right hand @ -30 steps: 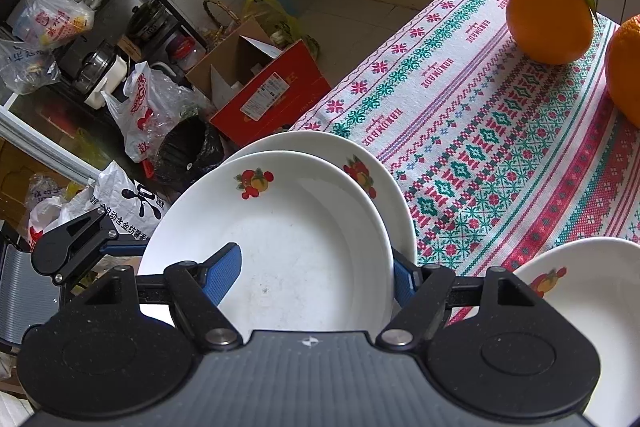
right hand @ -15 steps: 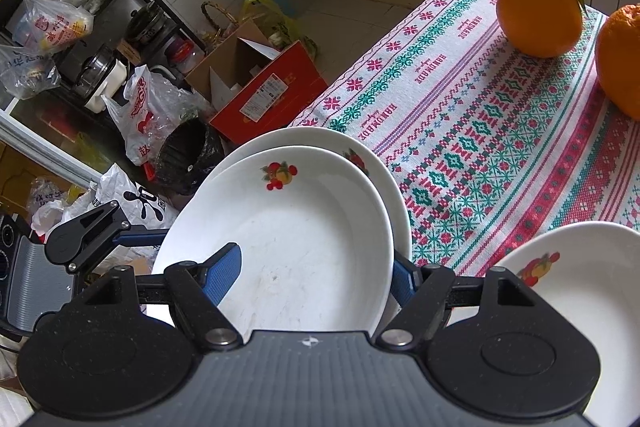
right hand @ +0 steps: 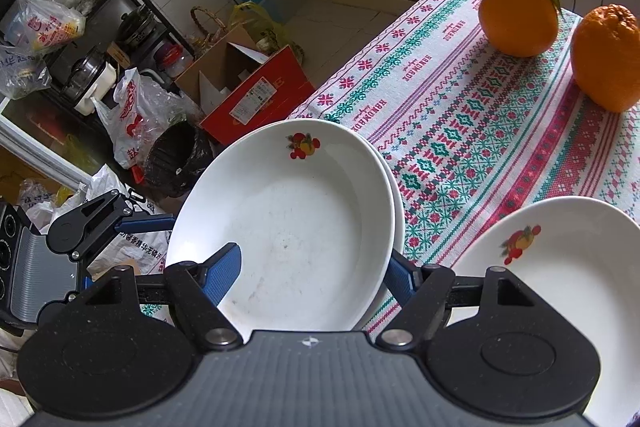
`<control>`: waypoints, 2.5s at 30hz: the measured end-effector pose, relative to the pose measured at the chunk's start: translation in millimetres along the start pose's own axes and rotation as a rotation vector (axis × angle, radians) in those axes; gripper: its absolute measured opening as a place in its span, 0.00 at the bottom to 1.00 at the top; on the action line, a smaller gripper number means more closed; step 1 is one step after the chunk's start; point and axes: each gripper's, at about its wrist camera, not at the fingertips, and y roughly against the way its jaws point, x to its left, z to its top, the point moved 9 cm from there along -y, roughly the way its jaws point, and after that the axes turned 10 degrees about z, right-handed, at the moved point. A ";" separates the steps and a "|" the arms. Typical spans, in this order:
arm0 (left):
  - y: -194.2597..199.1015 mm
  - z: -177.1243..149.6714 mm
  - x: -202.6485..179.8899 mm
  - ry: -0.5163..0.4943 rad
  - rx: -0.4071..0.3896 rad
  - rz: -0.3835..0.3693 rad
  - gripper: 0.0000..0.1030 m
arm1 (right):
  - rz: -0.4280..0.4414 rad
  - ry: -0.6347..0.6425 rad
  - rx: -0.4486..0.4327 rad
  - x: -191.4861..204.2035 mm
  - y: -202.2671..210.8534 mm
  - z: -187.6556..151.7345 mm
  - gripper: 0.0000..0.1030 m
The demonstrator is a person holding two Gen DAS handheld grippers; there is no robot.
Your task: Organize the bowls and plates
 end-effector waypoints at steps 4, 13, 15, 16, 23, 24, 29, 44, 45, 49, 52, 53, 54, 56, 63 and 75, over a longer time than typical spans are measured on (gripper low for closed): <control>0.7 -0.4 0.1 0.014 0.005 -0.002 0.93 | -0.026 0.008 -0.010 1.5 3.6 -3.2 0.78; 1.5 -0.9 0.7 0.013 -0.001 0.001 0.93 | -0.089 0.050 -0.027 5.3 10.6 -13.2 0.78; 4.5 -0.3 -1.4 0.004 -0.010 -0.002 0.93 | -0.110 0.073 -0.036 9.7 13.5 -15.7 0.79; 6.3 0.1 -2.2 0.002 -0.014 -0.002 0.93 | -0.118 0.082 -0.042 12.1 15.0 -17.0 0.81; 17.5 4.6 -7.4 0.009 -0.050 0.012 0.97 | -0.180 0.141 -0.086 28.0 23.3 -27.3 0.93; 19.8 5.0 -8.2 0.010 -0.056 0.014 0.97 | -0.193 0.151 -0.094 29.9 24.6 -29.2 0.96; 30.3 6.0 -10.9 0.015 -0.082 0.035 0.98 | -0.306 0.216 -0.137 36.4 30.0 -36.7 1.00; 55.8 13.1 -13.6 0.029 -0.144 0.153 0.99 | -0.492 0.161 -0.322 49.7 57.6 -72.0 1.00; 55.2 13.9 -13.8 0.037 -0.139 0.152 0.99 | -0.505 0.140 -0.341 48.1 60.3 -76.8 1.00; 51.7 17.9 -20.3 0.031 -0.126 0.140 0.99 | -0.583 0.052 -0.396 36.9 67.6 -100.3 1.00; 47.0 20.9 -26.1 0.006 -0.115 0.139 0.99 | -0.655 -0.004 -0.418 24.6 72.1 -121.8 1.00; 44.6 22.4 -28.5 0.001 -0.111 0.131 0.99 | -0.662 -0.023 -0.420 20.4 72.9 -128.9 1.00; 42.0 23.9 -30.6 -0.001 -0.106 0.122 0.99 | -0.666 -0.044 -0.422 15.9 73.7 -135.4 1.00; 35.9 26.8 -34.8 -0.004 -0.093 0.106 0.99 | -0.668 -0.087 -0.417 4.8 74.2 -146.7 1.00; 14.2 41.4 -53.5 -0.068 -0.055 0.064 0.99 | -0.675 -0.160 -0.382 -27.6 67.0 -162.1 1.00; -39.3 85.2 -71.0 -0.105 0.039 -0.074 0.99 | -0.619 -0.145 -0.373 -51.2 52.0 -156.5 1.00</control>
